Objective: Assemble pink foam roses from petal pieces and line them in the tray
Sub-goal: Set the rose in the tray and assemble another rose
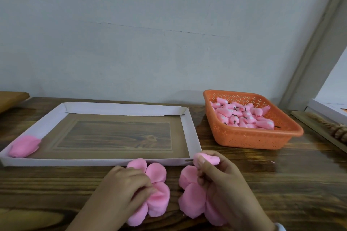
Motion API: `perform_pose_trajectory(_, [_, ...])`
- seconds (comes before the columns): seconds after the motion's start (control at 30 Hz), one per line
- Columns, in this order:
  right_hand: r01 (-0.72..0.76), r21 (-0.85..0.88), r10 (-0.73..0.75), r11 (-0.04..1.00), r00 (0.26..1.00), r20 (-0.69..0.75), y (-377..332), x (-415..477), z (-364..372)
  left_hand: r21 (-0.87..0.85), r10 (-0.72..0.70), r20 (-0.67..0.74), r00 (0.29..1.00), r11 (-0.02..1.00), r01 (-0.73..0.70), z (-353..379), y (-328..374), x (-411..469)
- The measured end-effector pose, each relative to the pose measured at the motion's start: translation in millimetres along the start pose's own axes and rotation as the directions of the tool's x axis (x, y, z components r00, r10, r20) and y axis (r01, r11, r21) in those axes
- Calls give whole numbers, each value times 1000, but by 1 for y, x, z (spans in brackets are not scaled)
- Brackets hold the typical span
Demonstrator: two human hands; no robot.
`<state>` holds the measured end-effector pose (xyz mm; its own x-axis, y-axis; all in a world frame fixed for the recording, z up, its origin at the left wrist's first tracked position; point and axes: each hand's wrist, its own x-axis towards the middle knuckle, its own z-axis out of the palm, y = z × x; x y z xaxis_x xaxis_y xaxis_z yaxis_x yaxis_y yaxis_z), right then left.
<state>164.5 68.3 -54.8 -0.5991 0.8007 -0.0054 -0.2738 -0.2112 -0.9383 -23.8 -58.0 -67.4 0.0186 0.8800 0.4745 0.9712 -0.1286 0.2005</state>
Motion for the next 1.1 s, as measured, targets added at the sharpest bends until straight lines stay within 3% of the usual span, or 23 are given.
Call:
perform_pose_trajectory(0.1, [4, 43, -4, 999, 1000, 4, 1, 0, 1, -118, -167, -46, 985, 980, 160, 8, 2, -1])
perform_pose_trajectory(0.2, [2, 66, -2, 998, 1000, 10, 0, 0, 0, -267, -255, 14, 967, 931, 249, 10, 4, -6])
perform_pose_trajectory(0.4, [-19, 48, 20, 999, 1000, -8, 1, 1, -2, -366, -239, 143, 960, 889, 276, -1, 0, -8])
perform_pose_trajectory(0.67, [-13, 55, 13, 998, 1000, 7, 1, 2, -3, -365, -299, 100, 949, 876, 315, -1, 1, -9])
perform_pose_trajectory(0.8, [-37, 36, 37, 999, 999, -2, 0, 0, -2, -445, -412, -14, 911, 819, 363, 1, 4, -8])
perform_pose_trajectory(0.93, [-53, 8, 53, 999, 998, -26, -1, -1, -2, -672, -573, -56, 817, 627, 394, -2, 8, -2])
perform_pose_trajectory(1.0, [-51, 10, 52, 999, 998, -28, -1, -1, -2, -756, -684, -81, 725, 516, 403, -5, 10, 4])
perform_pose_trajectory(1.07, [-36, 25, 37, 999, 999, -32, 0, 0, -2, -847, -761, 65, 646, 300, 439, -13, 10, 11])
perform_pose_trajectory(1.1, [-25, 35, 26, 999, 999, -36, 0, 1, -2, -889, -704, 238, 670, 121, 442, -19, 11, 15])
